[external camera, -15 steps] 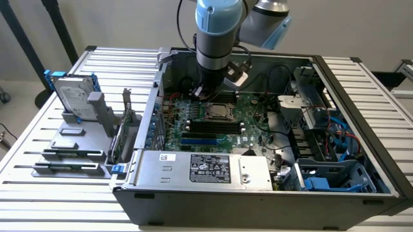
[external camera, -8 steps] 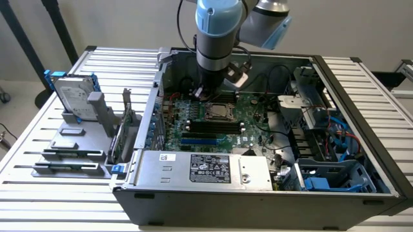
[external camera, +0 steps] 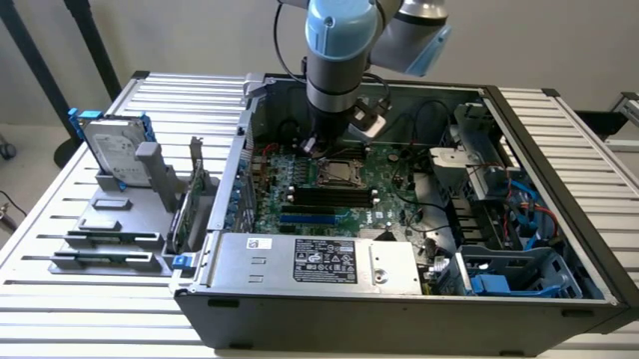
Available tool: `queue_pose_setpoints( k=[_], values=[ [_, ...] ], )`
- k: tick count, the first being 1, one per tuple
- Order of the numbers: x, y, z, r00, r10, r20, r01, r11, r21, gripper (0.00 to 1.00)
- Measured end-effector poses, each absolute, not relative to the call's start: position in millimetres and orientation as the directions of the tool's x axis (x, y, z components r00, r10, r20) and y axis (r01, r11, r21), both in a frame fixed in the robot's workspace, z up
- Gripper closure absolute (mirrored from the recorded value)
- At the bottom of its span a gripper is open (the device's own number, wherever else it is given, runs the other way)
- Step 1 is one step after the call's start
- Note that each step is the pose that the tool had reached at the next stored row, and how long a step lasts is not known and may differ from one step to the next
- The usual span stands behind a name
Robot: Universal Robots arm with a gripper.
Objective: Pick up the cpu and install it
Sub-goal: 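Install the first cpu locking lever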
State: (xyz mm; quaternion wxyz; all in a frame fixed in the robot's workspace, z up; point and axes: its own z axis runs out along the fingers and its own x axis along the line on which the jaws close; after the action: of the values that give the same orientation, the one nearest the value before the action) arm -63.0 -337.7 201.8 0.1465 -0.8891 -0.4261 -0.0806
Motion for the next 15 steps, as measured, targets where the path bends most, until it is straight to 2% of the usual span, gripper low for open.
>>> queue_pose_setpoints(
  k=[15],
  values=[
    [-60.6, -336.8, 196.8, 0.635, 0.725, 0.266, 0.772, -0.606, -0.190, 0.89]
  ],
)
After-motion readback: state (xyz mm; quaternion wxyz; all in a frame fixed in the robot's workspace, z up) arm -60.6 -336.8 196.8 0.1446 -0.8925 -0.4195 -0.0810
